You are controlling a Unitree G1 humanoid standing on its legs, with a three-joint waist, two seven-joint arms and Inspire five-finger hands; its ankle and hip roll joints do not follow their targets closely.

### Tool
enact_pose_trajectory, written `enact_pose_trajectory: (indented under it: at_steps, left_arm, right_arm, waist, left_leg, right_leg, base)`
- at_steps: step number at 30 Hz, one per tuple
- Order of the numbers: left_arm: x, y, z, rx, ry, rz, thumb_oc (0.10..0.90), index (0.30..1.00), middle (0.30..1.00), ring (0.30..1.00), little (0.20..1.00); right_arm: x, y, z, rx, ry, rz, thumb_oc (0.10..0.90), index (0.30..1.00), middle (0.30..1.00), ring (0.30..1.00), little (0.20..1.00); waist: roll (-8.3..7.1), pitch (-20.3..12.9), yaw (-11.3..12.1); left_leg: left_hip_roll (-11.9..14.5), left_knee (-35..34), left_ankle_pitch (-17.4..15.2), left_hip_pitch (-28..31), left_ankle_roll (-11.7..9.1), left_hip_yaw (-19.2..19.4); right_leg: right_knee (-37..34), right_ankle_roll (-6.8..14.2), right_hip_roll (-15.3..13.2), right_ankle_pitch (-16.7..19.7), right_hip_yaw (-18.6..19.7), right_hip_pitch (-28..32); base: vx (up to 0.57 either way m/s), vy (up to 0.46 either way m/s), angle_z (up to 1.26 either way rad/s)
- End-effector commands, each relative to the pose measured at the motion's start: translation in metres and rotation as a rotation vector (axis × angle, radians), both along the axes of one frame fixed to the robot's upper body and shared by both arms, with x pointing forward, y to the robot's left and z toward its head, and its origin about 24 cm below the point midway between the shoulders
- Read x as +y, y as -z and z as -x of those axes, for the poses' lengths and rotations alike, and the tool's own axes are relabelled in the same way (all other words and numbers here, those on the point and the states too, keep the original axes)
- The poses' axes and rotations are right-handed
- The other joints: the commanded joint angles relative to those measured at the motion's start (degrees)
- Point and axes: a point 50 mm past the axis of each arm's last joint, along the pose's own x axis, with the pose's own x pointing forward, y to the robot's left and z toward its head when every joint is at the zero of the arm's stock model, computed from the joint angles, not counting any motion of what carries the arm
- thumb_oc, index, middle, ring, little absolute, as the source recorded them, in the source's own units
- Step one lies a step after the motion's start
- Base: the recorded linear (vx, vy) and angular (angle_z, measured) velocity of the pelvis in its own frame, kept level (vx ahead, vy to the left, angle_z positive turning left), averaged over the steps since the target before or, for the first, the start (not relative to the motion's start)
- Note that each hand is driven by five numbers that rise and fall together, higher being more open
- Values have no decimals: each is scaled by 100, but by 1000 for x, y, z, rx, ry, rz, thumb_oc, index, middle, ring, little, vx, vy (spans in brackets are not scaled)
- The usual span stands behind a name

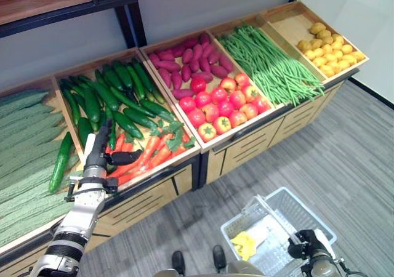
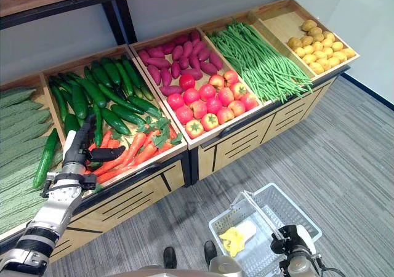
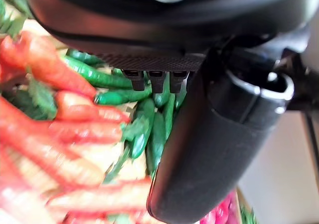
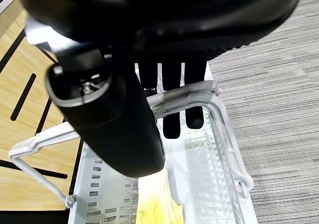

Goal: Get the vegetables into the basket

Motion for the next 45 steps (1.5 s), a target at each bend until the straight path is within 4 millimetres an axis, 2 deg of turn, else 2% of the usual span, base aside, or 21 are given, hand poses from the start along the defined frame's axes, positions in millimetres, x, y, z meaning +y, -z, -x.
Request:
enact_pose_trajectory:
  at_steps: [1, 8, 18, 19, 20, 21, 28, 33, 34, 39, 45]
  left_arm:
    - [4, -44, -17, -162, 58, -138, 900, 1000, 1000, 1000, 1000]
    - [1, -23, -17, -64, 57, -224, 900, 1000, 1000, 1000, 1000]
    - [22, -8, -30, 58, -104, -409, 900, 1000, 1000, 1000, 1000]
    - [23, -7, -31, 75, -107, -438, 818, 885, 885, 885, 885]
    - [23, -6, -32, 82, -104, -447, 571, 539, 539, 539, 539]
    - [22, -6, -35, 93, -95, -476, 400, 300, 300, 300, 300]
    - [13, -21, -49, 61, -40, -578, 400, 300, 300, 300, 300]
    - [11, -18, -50, 75, -29, -614, 400, 300, 300, 300, 300]
    - [16, -9, -45, 115, -45, -622, 400, 300, 300, 300, 300]
    - [25, 4, -37, 184, -67, -654, 400, 300, 300, 300, 300]
    - [36, 2, -33, 175, -133, -645, 400, 300, 300, 300, 300]
  right_arm:
    - [-23, -22, -18, -109, -17, 95, 400, 300, 300, 300, 300]
    - [-23, -20, -18, -104, -13, 94, 400, 300, 300, 300, 300]
    - [-20, -20, -21, -103, -34, 110, 400, 300, 300, 300, 300]
    - [-19, -20, -23, -105, -38, 110, 400, 300, 300, 300, 300]
    - [-19, -20, -23, -106, -40, 110, 400, 300, 300, 300, 300]
    - [-17, -21, -26, -116, -48, 110, 400, 300, 300, 300, 300]
    - [-17, -25, -35, -143, -62, 121, 400, 300, 300, 300, 300]
    - [-16, -25, -36, -152, -67, 119, 400, 300, 300, 300, 300]
    - [-15, -24, -36, -150, -66, 115, 400, 300, 300, 300, 300]
    - [-14, -23, -34, -146, -69, 114, 400, 300, 300, 300, 300]
    - [-15, -21, -28, -130, -61, 117, 400, 300, 300, 300, 300]
  waist:
    - [-292, -426, -28]
    - [-299, -383, -41]
    - [-335, -318, -129]
    - [-340, -317, -143]
    - [-342, -315, -152]
    - [-343, -306, -177]
    - [-316, -232, -224]
    - [-307, -203, -227]
    - [-313, -210, -226]
    - [-329, -234, -245]
    - [-350, -277, -239]
  left_leg:
    - [396, 6, -208, 117, -366, -94]
    - [393, 6, -210, 122, -358, -59]
    - [409, 6, -228, 128, -359, 70]
    - [409, 6, -230, 131, -360, 89]
    - [410, 6, -231, 130, -360, 94]
    - [418, 6, -229, 123, -363, 117]
    - [435, 6, -215, 73, -373, 160]
    - [445, 6, -207, 52, -384, 178]
    - [463, 6, -207, 49, -388, 193]
    - [496, 6, -212, 107, -401, 240]
    - [511, 6, -233, 174, -422, 246]
  right_leg:
    - [260, 770, -857, 157, 82, -353]
    - [272, 769, -852, 161, 117, -379]
    - [306, 775, -818, 181, 238, -485]
    - [307, 776, -812, 180, 252, -501]
    - [310, 778, -808, 184, 267, -512]
    - [314, 782, -800, 190, 299, -535]
    - [316, 794, -779, 231, 361, -653]
    - [295, 792, -759, 252, 372, -672]
    - [287, 788, -746, 256, 387, -675]
    - [265, 781, -725, 250, 408, -638]
    - [232, 773, -713, 241, 405, -554]
  base:
    - [0, 0, 0]
    - [0, 1, 0]
    - [5, 3, -5]
    - [8, 7, -10]
    - [8, 4, -8]
    - [4, 3, -7]
    - [-7, -1, -9]
    - [-4, -10, -14]
    - [3, -16, -5]
    - [14, -10, -7]
    - [7, -2, -2]
